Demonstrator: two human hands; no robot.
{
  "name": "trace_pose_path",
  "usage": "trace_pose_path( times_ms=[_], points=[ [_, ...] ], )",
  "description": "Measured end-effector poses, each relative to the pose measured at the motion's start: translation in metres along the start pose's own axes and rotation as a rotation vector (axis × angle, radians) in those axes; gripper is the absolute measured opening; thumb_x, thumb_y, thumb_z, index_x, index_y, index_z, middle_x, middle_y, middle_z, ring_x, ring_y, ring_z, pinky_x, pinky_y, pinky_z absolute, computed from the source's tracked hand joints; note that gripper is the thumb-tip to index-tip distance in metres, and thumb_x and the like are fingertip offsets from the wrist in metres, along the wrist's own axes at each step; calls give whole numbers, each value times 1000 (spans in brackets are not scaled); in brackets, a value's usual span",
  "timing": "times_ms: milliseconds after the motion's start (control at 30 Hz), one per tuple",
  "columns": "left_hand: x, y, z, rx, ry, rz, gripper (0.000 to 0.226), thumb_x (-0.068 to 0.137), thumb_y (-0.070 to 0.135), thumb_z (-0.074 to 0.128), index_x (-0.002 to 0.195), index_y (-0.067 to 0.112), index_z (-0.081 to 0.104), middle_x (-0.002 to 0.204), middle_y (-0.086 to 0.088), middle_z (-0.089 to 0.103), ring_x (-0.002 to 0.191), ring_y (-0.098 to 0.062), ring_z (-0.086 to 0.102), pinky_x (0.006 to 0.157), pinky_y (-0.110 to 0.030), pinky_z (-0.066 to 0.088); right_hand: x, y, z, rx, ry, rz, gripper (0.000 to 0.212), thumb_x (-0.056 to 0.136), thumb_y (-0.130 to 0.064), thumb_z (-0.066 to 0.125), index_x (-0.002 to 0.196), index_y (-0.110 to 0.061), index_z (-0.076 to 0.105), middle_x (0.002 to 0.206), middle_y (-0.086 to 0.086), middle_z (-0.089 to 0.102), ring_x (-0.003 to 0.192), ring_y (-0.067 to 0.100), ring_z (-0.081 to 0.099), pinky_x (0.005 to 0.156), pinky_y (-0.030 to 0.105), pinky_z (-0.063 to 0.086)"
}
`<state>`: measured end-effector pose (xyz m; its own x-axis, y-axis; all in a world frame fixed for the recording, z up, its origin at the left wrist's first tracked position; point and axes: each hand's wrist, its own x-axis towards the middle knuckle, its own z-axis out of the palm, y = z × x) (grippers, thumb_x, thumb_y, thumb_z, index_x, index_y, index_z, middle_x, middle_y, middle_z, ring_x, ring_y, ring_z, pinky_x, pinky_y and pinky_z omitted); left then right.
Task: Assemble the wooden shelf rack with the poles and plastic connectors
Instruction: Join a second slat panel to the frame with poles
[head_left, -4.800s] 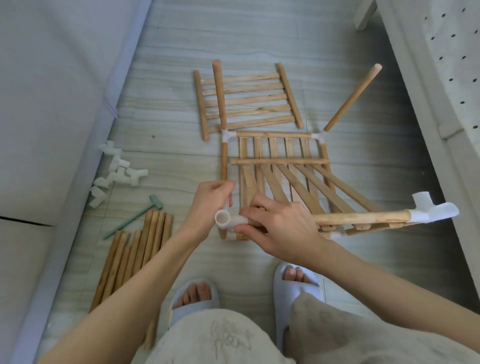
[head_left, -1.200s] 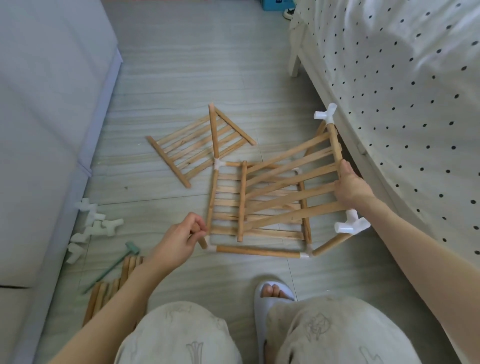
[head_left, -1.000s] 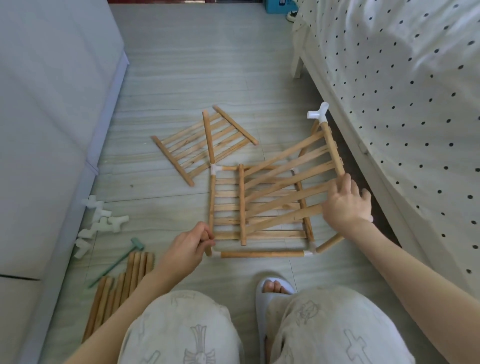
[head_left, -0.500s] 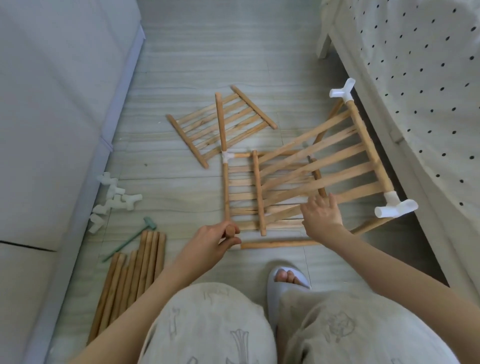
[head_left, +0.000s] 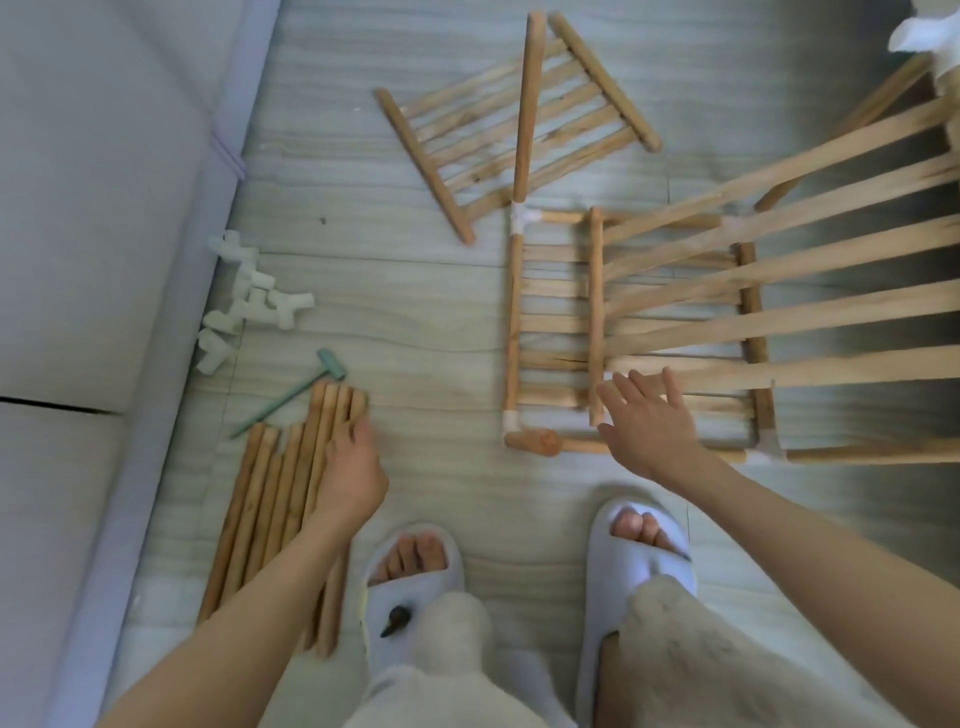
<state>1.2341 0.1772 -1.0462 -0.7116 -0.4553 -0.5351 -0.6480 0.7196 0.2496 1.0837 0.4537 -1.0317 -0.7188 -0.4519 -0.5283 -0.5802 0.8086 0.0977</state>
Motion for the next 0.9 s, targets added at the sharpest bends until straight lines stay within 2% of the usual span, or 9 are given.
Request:
trace_pose_path(
  times_ms=[67,167,233,300,467,567,633,767,900],
  points=[
    [6,-5,6,42,46,-51,64,92,-3,39,148,5,8,152,-25,10,139,-37,17,110,-41,28,1,-1,4,5,39,8,51,97,-34,35,144,-18,24,152,1,24,143,17,14,114,48,-4],
    [13,-6,15,19,44,-147,40,95,3,42,133,-1,34,134,-24,40,117,-37,46,91,-43,44,0,-4,7,13,68,11,49,98,-32,34,143,-16,26,150,2,28,142,17,15,114,46,-5],
    [14,-5,20,64,25,-136,29,96,5,41,123,-1,40,126,-22,45,109,-37,52,83,-43,45,-2,-5,7,57,84,7,47,98,-31,35,142,-17,29,149,1,31,143,17,16,114,44,-4],
    [15,-2,21,30,25,-88,31,96,6,40,127,1,40,124,-22,46,106,-38,52,85,-44,45,-5,-2,3,107,87,1,44,98,-31,35,140,-19,31,148,-1,32,143,17,17,114,43,-3],
    [16,26,-15,-166,45,207,47,98,16,41,144,11,31,114,-20,54,96,-32,54,80,-35,43,-19,16,-25,273,134,-7,46,98,-30,40,142,-19,34,152,2,30,141,18,24,114,36,14],
    [7,58,-53,-268,58,348,43,97,18,47,139,14,42,104,-8,64,88,-24,62,75,-29,45,-34,27,-57,456,203,9,45,97,-25,44,141,-14,39,148,6,35,134,24,35,107,37,32],
    [-2,86,-78,-290,58,451,32,95,22,52,128,19,54,93,2,67,78,-18,62,70,-25,43,-50,35,-82,549,296,9,42,96,-22,47,137,-12,44,143,8,42,129,27,41,103,40,37],
    [-30,155,-117,-318,51,691,21,89,18,62,110,16,64,97,-3,70,69,-5,58,70,-23,41,-94,68,-126,581,533,34,32,95,-18,49,124,-10,58,128,8,57,118,29,52,94,41,44],
    [-67,225,-135,-245,-69,871,19,90,26,60,108,33,60,96,10,67,88,-8,63,84,-33,50,-143,120,-139,516,817,122,21,92,-10,53,106,-3,68,106,15,67,99,36,60,87,46,47]
  ],
)
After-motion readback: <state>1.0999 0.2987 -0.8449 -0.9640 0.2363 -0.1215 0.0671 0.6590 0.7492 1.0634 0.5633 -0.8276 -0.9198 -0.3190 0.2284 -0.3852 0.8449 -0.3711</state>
